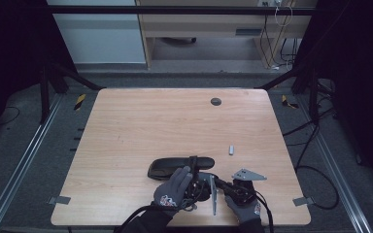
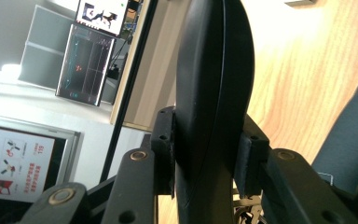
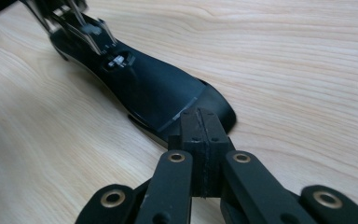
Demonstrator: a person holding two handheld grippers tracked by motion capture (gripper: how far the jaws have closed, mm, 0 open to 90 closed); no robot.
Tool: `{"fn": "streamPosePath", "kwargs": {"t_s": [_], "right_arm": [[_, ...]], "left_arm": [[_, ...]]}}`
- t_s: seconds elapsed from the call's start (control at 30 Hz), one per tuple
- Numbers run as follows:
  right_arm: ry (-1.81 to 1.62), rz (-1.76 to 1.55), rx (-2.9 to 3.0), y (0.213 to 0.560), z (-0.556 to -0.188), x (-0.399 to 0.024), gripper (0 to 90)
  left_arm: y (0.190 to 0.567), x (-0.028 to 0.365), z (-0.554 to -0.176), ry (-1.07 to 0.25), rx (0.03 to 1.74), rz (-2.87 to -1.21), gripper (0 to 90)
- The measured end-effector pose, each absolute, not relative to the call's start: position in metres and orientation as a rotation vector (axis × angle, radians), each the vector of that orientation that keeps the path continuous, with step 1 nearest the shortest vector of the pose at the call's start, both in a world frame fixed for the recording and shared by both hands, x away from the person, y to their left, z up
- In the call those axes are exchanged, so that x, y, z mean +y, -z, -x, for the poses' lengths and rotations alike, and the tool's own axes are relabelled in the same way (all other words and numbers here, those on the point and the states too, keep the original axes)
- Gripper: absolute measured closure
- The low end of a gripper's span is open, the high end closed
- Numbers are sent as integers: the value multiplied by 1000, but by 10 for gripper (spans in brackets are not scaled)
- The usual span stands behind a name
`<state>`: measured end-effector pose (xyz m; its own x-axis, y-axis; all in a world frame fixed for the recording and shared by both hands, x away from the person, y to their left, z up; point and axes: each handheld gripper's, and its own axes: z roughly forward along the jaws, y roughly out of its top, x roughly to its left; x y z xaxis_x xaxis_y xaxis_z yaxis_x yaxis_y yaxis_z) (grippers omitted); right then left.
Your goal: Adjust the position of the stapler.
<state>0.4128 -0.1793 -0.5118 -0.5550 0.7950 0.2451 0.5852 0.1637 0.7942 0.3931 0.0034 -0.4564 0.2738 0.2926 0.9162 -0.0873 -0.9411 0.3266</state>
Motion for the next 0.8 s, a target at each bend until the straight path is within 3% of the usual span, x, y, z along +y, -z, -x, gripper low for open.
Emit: {"fn": "streamPosePath", "kwargs": {"t_s": [0.8], "right_arm": [[-1399,-1298,2191,510,-416,-167,900]], "left_arm": [[442,11,-393,-1653,293,-2220,656]]}}
